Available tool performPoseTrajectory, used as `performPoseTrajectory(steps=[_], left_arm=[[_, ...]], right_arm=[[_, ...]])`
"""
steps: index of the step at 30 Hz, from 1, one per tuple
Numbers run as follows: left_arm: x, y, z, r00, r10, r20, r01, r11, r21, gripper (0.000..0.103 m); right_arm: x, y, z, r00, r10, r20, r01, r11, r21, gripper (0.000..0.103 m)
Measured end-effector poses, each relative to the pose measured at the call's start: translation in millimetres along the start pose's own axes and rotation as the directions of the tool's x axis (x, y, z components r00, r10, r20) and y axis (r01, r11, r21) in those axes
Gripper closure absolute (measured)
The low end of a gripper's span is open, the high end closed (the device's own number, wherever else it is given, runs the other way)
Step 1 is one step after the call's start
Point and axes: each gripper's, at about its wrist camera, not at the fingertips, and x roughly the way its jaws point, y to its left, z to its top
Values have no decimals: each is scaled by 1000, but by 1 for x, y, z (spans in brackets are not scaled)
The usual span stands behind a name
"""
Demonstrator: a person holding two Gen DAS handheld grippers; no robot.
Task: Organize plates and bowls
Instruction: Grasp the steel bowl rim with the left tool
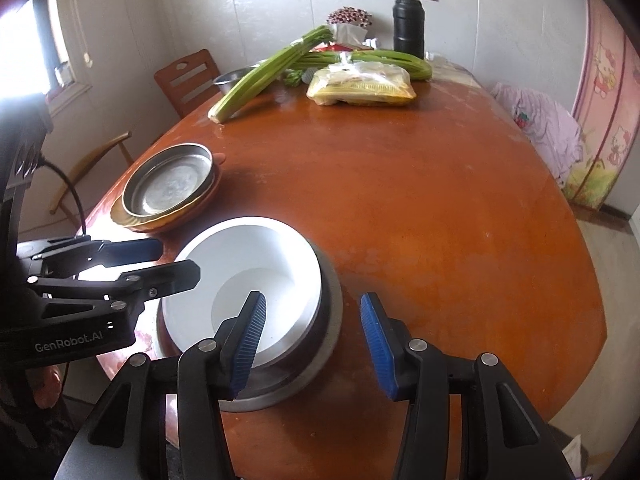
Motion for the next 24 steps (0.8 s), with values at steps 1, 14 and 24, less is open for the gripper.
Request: performPoseTrajectory(steps=[1,14,24], left_arm=[[1,1,-1,1000,3,-3,-3,1000,-2,48],[21,8,-6,998,11,-55,-13,1000,-27,44],[30,9,-8,997,7,-73,-9,1000,-25,38]], right_arm=[[1,-2,0,1000,6,-3,-6,1000,9,51],[18,-6,-6,997,52,-64,-49,998,47,49],[25,-8,-9,993,83,-86,-79,995,55,48]])
